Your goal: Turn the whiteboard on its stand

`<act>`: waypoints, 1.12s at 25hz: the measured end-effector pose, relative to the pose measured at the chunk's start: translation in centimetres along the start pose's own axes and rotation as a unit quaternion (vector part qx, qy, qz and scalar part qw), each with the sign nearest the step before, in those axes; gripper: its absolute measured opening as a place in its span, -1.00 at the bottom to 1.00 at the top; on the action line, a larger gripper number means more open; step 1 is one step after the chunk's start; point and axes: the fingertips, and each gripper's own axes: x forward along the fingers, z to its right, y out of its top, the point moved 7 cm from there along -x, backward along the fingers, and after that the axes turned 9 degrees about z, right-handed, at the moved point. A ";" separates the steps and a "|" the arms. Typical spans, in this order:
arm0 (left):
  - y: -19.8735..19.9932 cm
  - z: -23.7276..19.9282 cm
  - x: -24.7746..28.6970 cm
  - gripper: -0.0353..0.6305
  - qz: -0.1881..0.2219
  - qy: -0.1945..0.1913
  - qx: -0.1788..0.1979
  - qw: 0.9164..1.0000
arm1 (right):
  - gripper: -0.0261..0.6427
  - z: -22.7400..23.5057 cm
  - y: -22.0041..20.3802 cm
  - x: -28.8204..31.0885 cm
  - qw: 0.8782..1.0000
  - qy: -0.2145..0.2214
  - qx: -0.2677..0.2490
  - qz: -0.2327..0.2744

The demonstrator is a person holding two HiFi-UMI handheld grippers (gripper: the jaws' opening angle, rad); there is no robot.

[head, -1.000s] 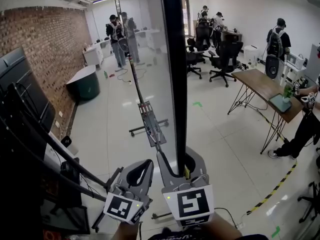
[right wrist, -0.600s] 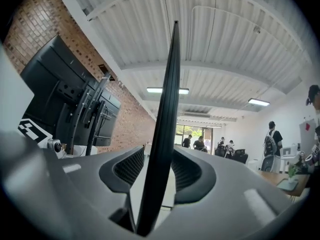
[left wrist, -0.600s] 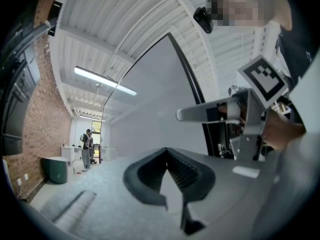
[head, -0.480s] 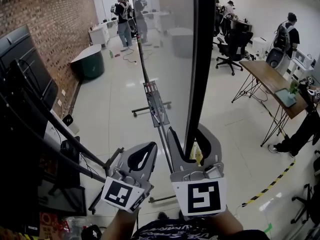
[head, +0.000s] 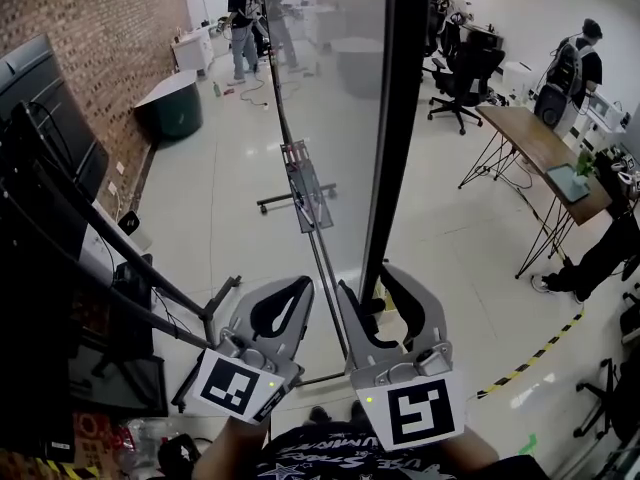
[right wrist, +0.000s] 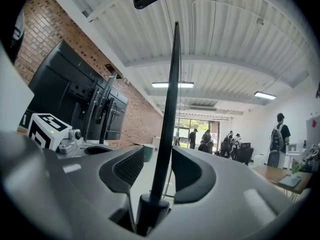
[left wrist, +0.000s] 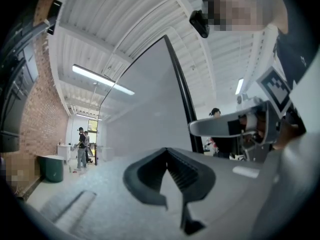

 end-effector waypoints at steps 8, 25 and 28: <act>-1.1 1.1 -1.4 -0.88 -0.015 -0.001 -0.018 1.000 | -0.45 0.2 -1.6 -2.7 1.000 -0.011 0.012 -0.014; -5.1 3.8 -3.0 -0.88 -0.045 -0.014 -0.053 0.997 | -0.89 0.7 -6.9 -6.1 0.999 -0.038 0.015 -0.018; -5.9 4.6 -3.2 -0.88 -0.055 -0.027 -0.056 0.997 | -0.90 0.7 -7.4 -6.2 0.999 -0.035 0.014 -0.011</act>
